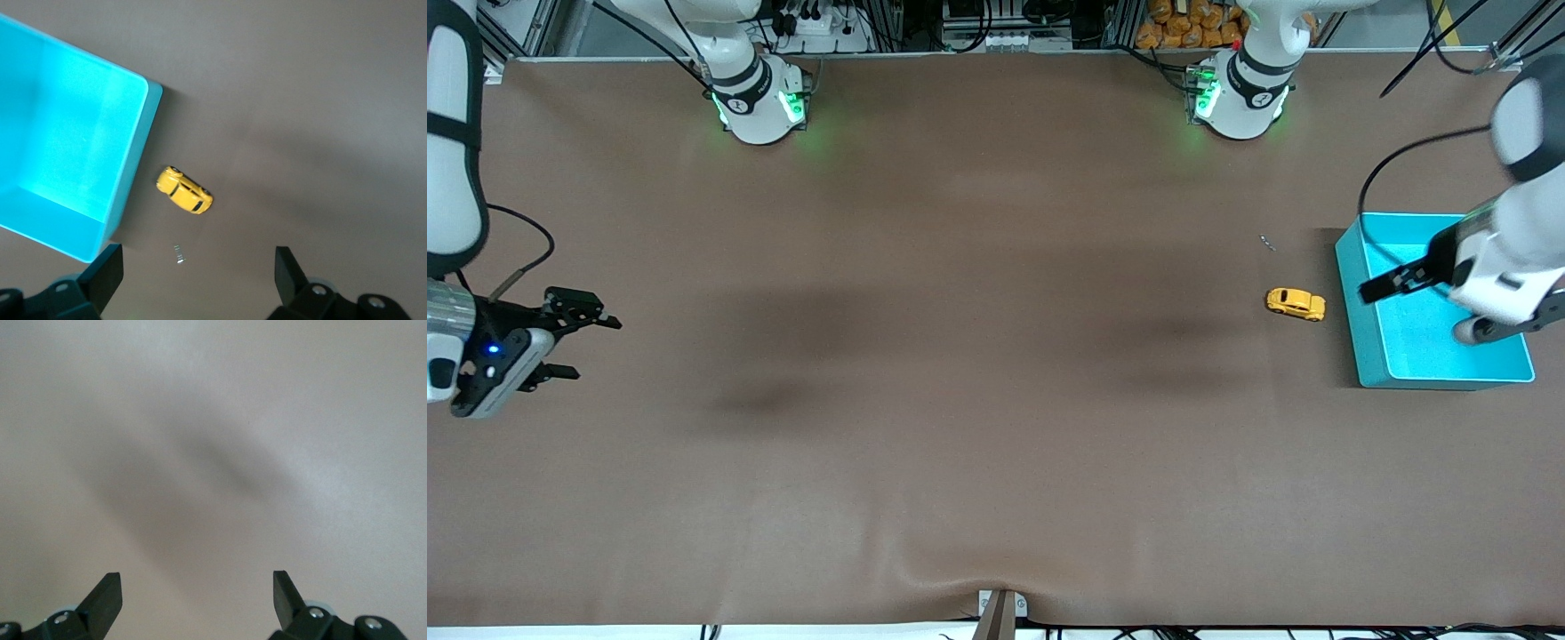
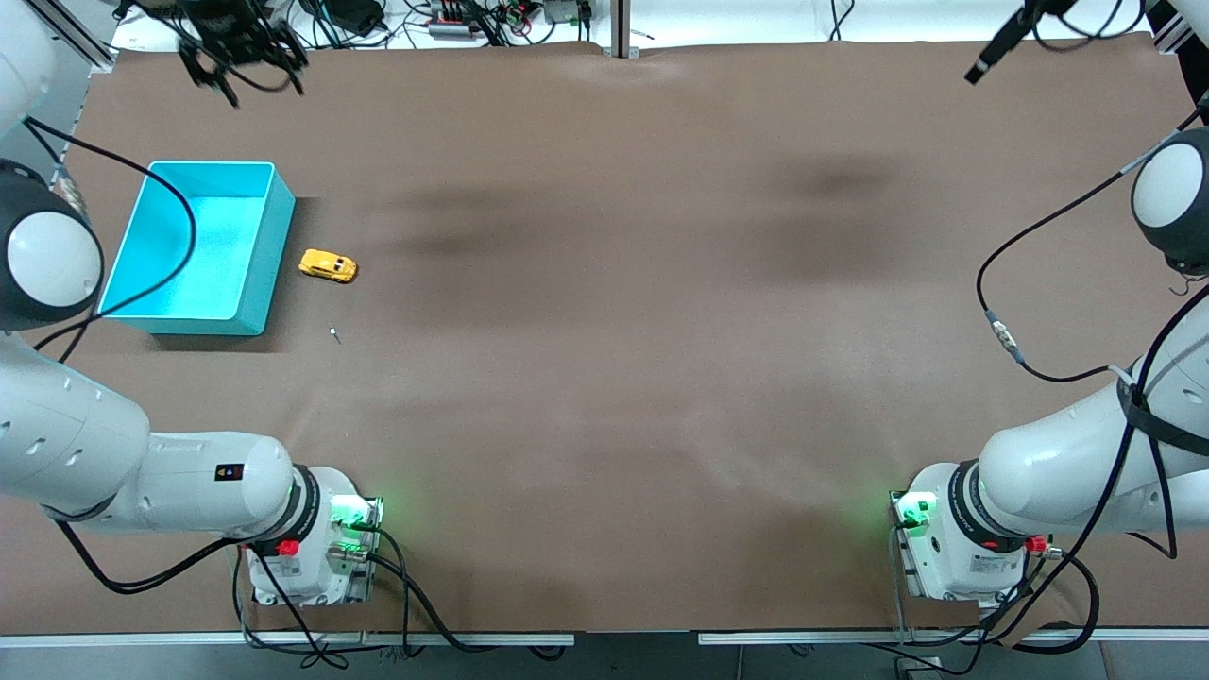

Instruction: Wind and store yellow beetle car

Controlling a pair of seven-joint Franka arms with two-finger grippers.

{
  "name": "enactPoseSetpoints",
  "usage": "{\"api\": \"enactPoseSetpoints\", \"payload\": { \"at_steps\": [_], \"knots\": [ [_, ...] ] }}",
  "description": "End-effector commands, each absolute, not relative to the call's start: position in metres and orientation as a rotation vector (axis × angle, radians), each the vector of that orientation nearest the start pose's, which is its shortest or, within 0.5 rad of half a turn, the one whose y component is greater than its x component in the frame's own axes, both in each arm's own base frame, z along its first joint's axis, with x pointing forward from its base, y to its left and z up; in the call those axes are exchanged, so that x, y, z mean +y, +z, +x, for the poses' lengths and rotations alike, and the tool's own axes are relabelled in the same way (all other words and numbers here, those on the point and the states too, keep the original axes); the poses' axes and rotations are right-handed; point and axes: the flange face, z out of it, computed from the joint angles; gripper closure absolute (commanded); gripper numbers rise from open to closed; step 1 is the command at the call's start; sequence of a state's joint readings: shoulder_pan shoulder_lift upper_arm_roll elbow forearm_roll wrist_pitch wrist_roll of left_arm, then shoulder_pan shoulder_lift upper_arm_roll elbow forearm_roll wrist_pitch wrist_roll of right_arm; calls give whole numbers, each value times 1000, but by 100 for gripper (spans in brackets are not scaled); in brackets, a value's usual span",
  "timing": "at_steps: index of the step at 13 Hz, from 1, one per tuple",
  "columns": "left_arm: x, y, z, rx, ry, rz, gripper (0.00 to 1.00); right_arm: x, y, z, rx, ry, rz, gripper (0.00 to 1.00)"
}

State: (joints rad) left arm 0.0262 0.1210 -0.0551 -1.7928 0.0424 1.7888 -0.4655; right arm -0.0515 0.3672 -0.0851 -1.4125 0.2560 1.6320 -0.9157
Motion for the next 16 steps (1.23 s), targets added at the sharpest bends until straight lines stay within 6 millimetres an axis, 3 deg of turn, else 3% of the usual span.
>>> {"api": "enactPoseSetpoints", "payload": {
  "at_steps": [1,2,7,11,15,16],
  "knots": [
    [-10,411,569,-885,148,-2939,0,-44,508,654,-918,26,-2730,0],
    [-10,384,567,-977,131,-2910,0,-44,515,651,-889,21,-2744,0],
    [-6,297,534,-1302,172,-2701,0,-46,565,638,-701,118,-2851,0],
    [5,242,527,-1560,212,-2533,0,-38,618,617,-464,75,-3044,0],
    [17,213,528,-1682,207,-2461,0,-37,665,578,-380,59,-3069,0],
    [20,208,527,-1688,216,-2454,0,-37,665,574,-292,59,-3080,0]
  ]
}}
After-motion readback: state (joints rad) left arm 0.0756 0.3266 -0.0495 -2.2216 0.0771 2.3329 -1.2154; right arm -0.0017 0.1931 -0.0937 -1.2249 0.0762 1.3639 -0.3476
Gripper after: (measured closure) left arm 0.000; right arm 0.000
